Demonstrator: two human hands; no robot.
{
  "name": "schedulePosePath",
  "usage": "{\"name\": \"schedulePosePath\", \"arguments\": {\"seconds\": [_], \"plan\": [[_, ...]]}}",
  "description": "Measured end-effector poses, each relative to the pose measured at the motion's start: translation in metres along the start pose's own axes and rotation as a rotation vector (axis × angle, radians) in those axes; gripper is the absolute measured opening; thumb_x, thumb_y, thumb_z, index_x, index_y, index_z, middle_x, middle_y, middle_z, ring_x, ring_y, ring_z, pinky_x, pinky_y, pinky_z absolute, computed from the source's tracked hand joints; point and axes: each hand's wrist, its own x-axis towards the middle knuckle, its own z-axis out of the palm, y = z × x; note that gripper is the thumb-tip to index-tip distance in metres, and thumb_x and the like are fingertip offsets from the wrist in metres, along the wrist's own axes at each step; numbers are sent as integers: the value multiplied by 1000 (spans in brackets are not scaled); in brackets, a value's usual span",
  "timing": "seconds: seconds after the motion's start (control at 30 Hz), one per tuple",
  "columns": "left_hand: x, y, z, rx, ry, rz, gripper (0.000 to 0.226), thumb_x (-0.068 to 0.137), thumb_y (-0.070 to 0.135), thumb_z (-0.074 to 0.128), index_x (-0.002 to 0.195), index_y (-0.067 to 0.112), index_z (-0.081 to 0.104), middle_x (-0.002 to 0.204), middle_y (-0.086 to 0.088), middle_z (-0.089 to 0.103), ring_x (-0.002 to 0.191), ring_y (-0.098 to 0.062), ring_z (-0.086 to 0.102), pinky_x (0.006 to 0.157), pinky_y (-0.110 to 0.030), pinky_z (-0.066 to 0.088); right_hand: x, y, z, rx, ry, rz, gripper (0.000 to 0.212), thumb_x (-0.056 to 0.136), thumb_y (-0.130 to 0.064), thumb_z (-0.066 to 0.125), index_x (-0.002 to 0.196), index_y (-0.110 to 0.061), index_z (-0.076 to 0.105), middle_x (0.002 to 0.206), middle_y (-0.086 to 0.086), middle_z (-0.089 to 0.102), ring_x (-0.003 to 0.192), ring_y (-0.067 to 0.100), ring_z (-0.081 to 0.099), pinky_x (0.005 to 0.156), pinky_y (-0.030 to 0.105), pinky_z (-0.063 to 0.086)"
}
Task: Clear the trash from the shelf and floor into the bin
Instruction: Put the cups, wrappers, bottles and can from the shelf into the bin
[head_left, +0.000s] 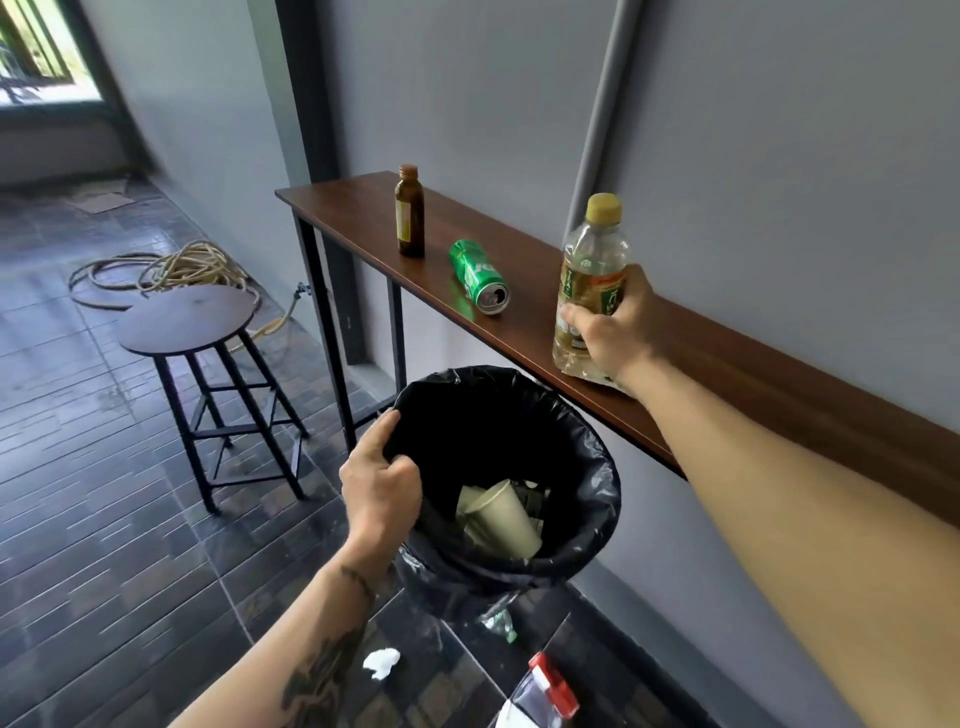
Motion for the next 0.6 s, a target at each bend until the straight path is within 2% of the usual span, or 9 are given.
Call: {"name": "schedulePosePath", "arguments": {"seconds": [0.07, 0.13, 0.2, 0.27, 0.33, 0.4, 0.47, 0.53, 0.6], "plan": [[0, 0, 2, 2, 7, 5, 72, 67, 6, 42, 133, 29, 62, 121, 4, 70, 108, -34, 67, 93, -56, 52, -14, -9, 5, 43, -22, -122, 41, 65, -34, 78, 98, -29, 55, 89, -7, 68, 79, 10, 67, 74, 34, 55], [-1, 2, 3, 1, 20, 8, 72, 67, 5, 43, 132, 27, 63, 123, 4, 70, 109, -29, 67, 96, -53, 52, -31, -19, 12, 111, -85, -154, 42, 68, -37, 78, 103, -31, 56, 90, -11, 70, 79, 3, 67, 73, 24, 54], [-1, 4, 5, -6, 28, 2, 71, 68, 3, 44, 132, 26, 63, 124, 4, 69, 110, -24, 67, 97, -48, 52, -50, -19, 26, 142, -178, -43, 46, 69, -39, 78, 108, -32, 56, 94, -13, 71, 83, 3, 67, 73, 20, 52], [-2, 7, 6, -11, 31, 4, 71, 68, 3, 45, 132, 28, 63, 123, 5, 69, 109, -21, 67, 98, -45, 52, -72, -9, 46, 111, -300, 135, 50, 69, -38, 81, 110, -27, 56, 98, -11, 70, 88, 10, 67, 77, 24, 52], [-3, 8, 5, -16, 32, 20, 70, 69, 4, 46, 131, 29, 64, 123, 5, 70, 109, -21, 66, 98, -44, 52, -97, 8, 65, 1, -430, 271, 57, 66, -37, 84, 112, -23, 53, 104, -5, 67, 93, 16, 65, 81, 28, 51], [-2, 8, 3, -29, 31, 42, 68, 70, 3, 46, 130, 28, 65, 122, 4, 70, 107, -21, 67, 97, -45, 53, -118, 25, 79, -149, -535, 319, 67, 62, -43, 85, 113, -24, 47, 106, -4, 62, 95, 18, 61, 81, 28, 47], [0, 8, 0, -50, 26, 49, 68, 69, 5, 45, 130, 28, 65, 119, 4, 71, 95, -21, 70, 87, -42, 58, -127, 38, 86, -240, -598, 335, 68, 59, -47, 85, 111, -27, 47, 105, -3, 61, 96, 19, 60, 81, 29, 46], [0, 7, -3, -68, 23, 45, 71, 66, 8, 44, 130, 30, 65, 115, 4, 72, 72, -16, 68, 69, -34, 57, -126, 45, 86, -261, -632, 351, 58, 61, -43, 84, 107, -28, 53, 103, -3, 63, 95, 17, 60, 82, 31, 48], [-2, 4, -6, -67, 15, 53, 71, 67, 6, 43, 130, 32, 65, 111, 2, 74, 66, -19, 66, 64, -34, 55, -122, 47, 83, -214, -624, 364, 50, 68, -34, 82, 112, -24, 60, 105, 2, 68, 95, 19, 65, 86, 37, 54]]}}
